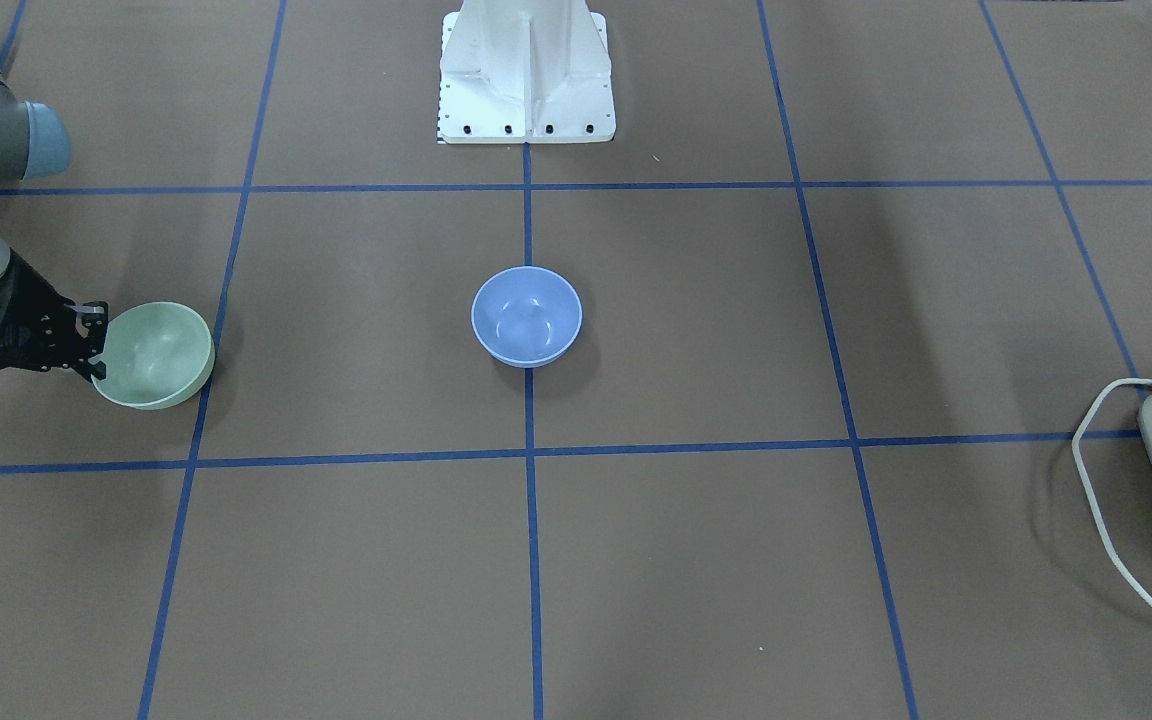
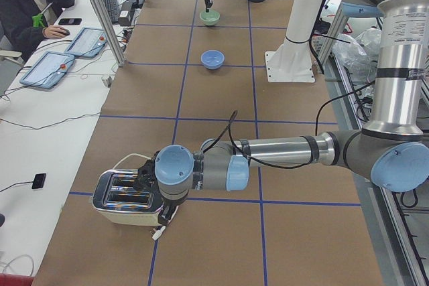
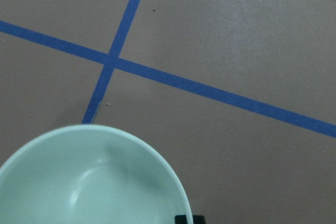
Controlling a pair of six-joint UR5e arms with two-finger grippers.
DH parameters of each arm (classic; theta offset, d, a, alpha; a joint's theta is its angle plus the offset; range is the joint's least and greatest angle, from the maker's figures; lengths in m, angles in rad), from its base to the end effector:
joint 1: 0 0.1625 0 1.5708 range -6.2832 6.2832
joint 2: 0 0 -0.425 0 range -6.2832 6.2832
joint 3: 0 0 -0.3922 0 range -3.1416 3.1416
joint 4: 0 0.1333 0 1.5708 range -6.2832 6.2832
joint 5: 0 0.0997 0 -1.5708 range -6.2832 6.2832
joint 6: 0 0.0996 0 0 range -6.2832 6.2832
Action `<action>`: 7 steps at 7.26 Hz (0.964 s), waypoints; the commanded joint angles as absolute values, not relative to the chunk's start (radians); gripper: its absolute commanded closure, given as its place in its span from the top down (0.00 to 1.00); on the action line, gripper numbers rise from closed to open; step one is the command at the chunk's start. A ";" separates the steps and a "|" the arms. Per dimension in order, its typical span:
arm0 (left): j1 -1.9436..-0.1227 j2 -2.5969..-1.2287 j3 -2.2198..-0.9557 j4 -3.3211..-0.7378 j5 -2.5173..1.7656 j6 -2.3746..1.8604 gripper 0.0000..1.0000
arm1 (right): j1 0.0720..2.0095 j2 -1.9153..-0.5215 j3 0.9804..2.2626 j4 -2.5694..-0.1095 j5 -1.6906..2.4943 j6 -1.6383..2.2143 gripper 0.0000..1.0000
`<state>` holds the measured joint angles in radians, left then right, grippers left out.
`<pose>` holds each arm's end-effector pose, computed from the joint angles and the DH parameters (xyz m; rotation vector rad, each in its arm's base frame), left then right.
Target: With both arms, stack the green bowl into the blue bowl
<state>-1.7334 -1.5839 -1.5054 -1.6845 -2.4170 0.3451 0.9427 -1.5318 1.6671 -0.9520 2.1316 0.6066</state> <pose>-0.1390 -0.4847 0.6677 0.2688 0.8057 0.1974 -0.2497 -0.4806 0.5275 0.2896 -0.8603 -0.2313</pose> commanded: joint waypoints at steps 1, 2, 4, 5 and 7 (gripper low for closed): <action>-1.732 -1.575 -1.513 -1.686 -2.418 0.252 0.99 | 0.971 -1.482 1.719 -0.954 2.178 0.732 0.00; -1.732 -1.574 -1.511 -1.696 -2.416 0.165 0.99 | 0.971 -1.423 1.730 -0.959 2.181 0.838 0.00; -1.729 -1.569 -1.513 -1.744 -2.414 0.118 0.99 | 0.942 -1.259 1.785 -1.155 2.183 0.987 0.00; -1.729 -1.568 -1.513 -1.746 -2.414 0.118 0.99 | 0.899 -1.176 1.836 -1.325 2.165 1.006 0.00; -1.727 -1.554 -1.517 -1.779 -2.413 0.118 0.99 | 0.754 -1.030 1.829 -1.445 2.016 1.165 0.00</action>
<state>-1.7280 -1.5616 -1.5143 -1.7593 -2.4141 0.1204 0.8482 -1.1248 1.8263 -1.3613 2.1068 1.0647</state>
